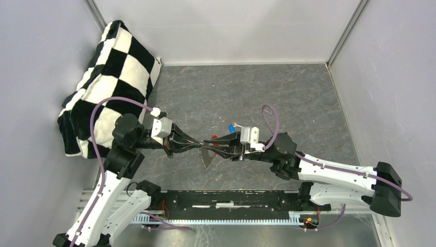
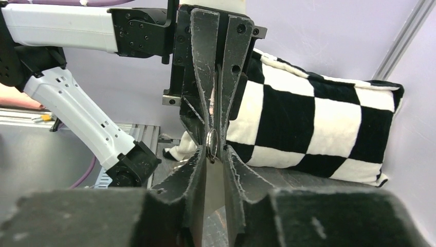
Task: Put the keys on the keyring
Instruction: Adjust the key on the keyring.
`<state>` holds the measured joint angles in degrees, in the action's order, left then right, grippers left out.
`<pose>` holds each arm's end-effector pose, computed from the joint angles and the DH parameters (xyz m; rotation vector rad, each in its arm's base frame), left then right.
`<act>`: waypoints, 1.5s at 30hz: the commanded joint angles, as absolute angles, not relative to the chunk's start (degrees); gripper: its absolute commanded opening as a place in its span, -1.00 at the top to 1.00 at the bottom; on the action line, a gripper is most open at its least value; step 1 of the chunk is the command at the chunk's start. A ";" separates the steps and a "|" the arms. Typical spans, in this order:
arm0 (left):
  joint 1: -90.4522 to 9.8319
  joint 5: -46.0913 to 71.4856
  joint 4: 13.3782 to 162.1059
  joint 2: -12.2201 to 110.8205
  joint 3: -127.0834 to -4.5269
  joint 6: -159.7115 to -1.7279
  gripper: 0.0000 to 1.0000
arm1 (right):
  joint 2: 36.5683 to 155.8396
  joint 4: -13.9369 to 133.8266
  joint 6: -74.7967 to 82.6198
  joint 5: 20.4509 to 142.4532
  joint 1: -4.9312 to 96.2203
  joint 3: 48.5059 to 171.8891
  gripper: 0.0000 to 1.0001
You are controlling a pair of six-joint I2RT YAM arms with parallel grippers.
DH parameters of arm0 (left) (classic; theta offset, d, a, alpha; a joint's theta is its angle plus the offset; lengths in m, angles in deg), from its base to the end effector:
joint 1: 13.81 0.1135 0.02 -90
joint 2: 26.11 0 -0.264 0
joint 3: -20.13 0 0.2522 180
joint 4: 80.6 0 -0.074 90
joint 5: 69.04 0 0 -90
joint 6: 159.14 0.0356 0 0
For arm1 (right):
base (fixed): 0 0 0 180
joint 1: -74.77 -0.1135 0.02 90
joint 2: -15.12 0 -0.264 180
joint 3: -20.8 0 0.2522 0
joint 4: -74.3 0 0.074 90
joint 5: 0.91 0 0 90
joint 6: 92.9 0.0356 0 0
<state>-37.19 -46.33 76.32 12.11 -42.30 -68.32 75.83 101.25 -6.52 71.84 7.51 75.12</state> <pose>0.1066 -0.0819 0.3820 1.2272 1.1740 -1.1974 0.0840 0.2278 0.3536 -0.9717 0.8815 1.1403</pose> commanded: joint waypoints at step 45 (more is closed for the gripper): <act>-37.18 -39.81 25.04 20.97 -57.53 -9.72 0.28 | 92.97 34.92 -22.94 70.74 5.71 116.56 0.99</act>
